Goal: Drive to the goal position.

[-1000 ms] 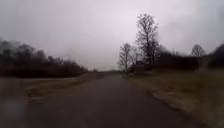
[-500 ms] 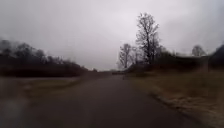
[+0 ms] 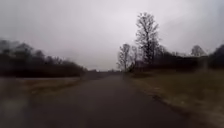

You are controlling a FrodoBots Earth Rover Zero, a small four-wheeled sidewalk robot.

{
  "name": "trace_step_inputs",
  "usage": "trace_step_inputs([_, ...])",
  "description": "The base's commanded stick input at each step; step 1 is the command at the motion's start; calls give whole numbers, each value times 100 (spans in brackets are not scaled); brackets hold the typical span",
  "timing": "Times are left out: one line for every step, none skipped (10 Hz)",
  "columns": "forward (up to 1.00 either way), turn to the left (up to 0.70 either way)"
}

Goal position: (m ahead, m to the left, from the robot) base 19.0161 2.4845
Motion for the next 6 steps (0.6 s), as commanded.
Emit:
trace_step_inputs([70,0])
trace_step_inputs([70,0])
trace_step_inputs([70,0])
trace_step_inputs([70,0])
trace_step_inputs([70,0])
trace_step_inputs([70,0])
